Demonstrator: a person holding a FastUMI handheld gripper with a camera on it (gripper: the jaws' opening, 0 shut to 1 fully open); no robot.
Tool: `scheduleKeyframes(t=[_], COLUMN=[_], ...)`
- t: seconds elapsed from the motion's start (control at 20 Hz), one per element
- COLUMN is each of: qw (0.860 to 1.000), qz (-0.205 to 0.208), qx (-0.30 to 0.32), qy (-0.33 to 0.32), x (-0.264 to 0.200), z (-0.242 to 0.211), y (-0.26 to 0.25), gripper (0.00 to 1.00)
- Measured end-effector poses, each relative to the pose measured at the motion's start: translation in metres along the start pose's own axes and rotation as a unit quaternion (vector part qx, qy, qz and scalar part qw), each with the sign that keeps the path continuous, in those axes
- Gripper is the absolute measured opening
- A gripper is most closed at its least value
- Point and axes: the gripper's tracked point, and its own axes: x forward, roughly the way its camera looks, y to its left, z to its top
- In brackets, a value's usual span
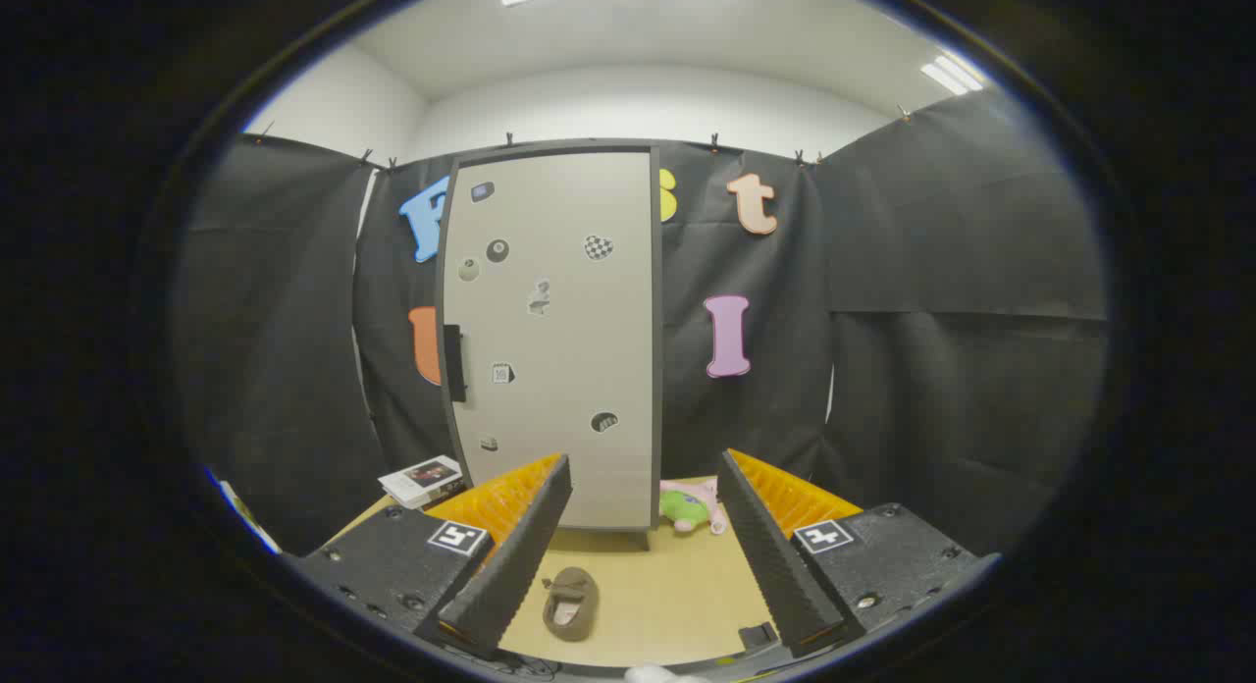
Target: Open the shoe cabinet door, grab the shoes and put them into the shoe cabinet, then close the shoe cabinet door.
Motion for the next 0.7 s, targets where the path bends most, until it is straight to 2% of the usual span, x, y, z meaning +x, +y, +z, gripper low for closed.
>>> scheduleKeyframes(t=[0.7], qw=[1.0], qz=[0.003], qx=[-0.006], qy=[0.003], x=[0.0], z=[-0.0036], y=[0.0101], gripper=[0.99])
